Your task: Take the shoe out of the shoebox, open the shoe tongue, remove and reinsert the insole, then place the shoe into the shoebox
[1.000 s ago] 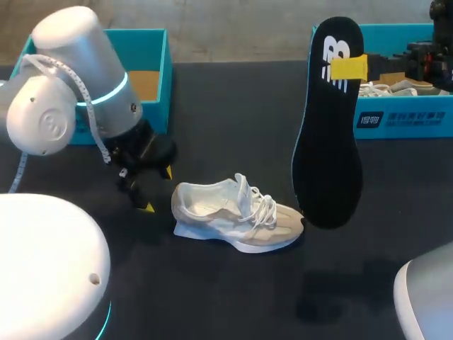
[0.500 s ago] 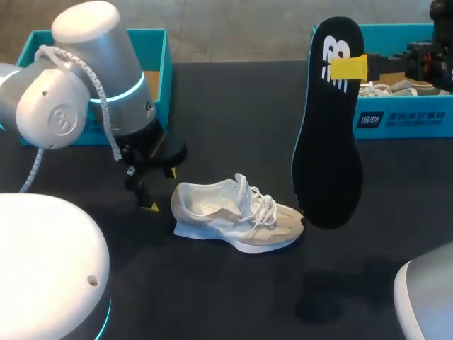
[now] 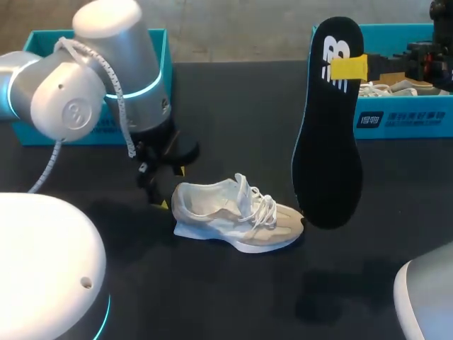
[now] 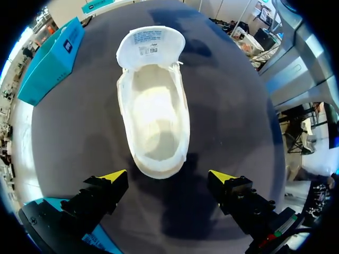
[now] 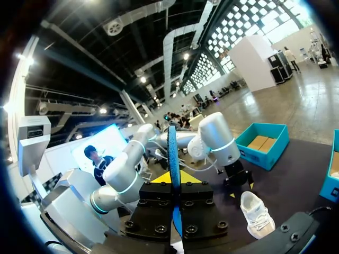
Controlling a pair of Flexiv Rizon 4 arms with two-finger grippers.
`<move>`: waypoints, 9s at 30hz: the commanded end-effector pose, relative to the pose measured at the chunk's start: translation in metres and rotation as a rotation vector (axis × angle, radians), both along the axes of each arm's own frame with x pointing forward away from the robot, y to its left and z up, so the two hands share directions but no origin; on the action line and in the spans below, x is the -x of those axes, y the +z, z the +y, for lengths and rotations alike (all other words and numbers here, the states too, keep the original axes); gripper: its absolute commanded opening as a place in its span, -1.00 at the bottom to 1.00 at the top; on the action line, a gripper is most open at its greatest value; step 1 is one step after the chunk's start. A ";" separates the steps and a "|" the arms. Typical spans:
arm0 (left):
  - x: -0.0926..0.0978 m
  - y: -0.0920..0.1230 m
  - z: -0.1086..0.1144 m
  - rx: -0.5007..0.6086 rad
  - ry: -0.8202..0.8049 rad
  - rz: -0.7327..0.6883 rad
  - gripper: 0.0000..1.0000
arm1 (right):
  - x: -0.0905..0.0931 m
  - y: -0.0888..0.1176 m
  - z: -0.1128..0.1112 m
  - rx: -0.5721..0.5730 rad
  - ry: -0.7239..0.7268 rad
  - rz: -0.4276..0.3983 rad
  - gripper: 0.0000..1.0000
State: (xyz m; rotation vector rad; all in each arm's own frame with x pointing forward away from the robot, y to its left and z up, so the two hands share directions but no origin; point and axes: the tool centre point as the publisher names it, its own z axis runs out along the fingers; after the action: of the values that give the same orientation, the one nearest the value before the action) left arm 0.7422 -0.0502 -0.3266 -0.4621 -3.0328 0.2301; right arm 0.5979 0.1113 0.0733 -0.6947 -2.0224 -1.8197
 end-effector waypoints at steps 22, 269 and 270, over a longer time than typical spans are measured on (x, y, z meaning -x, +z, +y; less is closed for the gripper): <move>-0.021 0.008 -0.062 -0.008 0.008 -0.041 1.00 | -0.003 0.000 0.002 0.001 0.003 0.001 -1.00; -0.010 0.158 -0.064 0.803 -1.258 -0.703 1.00 | -0.003 0.000 0.002 0.001 0.003 0.001 -1.00; -0.010 0.159 -0.065 0.809 -1.261 -0.710 1.00 | -0.003 0.000 0.002 0.001 0.003 0.001 -1.00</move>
State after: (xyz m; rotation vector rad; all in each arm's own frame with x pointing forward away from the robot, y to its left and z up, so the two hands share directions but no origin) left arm 0.7588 -0.1231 -0.1677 -2.6942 -2.2131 1.1830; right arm 0.5978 0.1113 0.0733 -0.6947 -2.0224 -1.8197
